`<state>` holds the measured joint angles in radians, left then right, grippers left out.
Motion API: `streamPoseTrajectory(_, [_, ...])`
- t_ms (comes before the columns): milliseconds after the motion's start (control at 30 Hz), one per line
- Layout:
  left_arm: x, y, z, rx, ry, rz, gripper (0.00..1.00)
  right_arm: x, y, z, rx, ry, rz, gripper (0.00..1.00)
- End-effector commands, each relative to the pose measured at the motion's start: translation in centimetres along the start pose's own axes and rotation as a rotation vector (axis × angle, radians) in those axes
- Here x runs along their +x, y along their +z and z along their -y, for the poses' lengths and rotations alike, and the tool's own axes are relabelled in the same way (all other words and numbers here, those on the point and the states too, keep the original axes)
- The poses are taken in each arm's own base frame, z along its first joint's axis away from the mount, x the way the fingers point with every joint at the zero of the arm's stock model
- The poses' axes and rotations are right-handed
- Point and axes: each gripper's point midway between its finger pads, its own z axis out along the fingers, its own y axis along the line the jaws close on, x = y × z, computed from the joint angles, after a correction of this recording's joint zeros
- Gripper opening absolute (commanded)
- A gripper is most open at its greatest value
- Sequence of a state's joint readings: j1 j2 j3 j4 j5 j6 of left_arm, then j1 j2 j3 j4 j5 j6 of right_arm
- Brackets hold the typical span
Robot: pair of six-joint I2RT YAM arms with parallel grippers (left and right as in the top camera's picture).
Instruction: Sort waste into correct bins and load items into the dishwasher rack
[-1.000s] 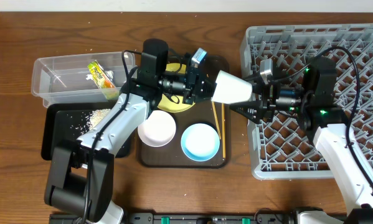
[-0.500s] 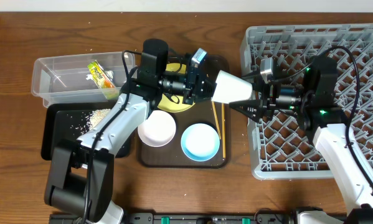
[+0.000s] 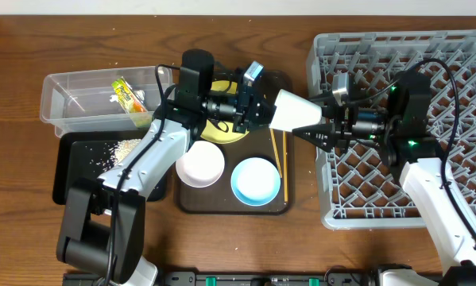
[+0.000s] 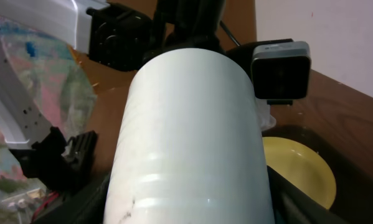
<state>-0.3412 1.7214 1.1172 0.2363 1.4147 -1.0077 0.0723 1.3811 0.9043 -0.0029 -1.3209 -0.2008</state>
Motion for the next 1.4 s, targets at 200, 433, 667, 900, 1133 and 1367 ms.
streamPoseTrajectory(200, [-1.5,-0.2,-0.8,-0.046,0.235,0.068,0.29,0.4,0.3,0.4,0.037,0.112,-0.026,0.16])
streamPoseTrajectory(433, [-4.1,-2.8,-6.4,-0.304,0.229,0.242,0.32,2.0,0.1,1.7,0.13,0.205,-0.072,0.01])
streamPoseTrajectory(667, [-4.6,-8.1,-10.8,-0.501,0.133,0.335,0.31,3.6,-0.6,4.0,0.291,0.318,-0.118,0.01])
streamPoseTrajectory(900, [-3.6,-13.9,-12.6,-0.634,0.085,0.396,0.38,5.0,-2.0,5.7,0.45,0.456,-0.162,0.01])
streamPoseTrajectory(1133, [-1.3,-19.8,-12.4,-0.992,0.087,0.491,0.39,4.8,-5.7,7.2,0.69,0.555,-0.268,0.01])
streamPoseTrajectory(1367, [1.3,-22.1,-11.0,-1.138,0.06,0.529,0.39,3.4,-12.2,7.3,1.002,0.639,-0.395,0.01])
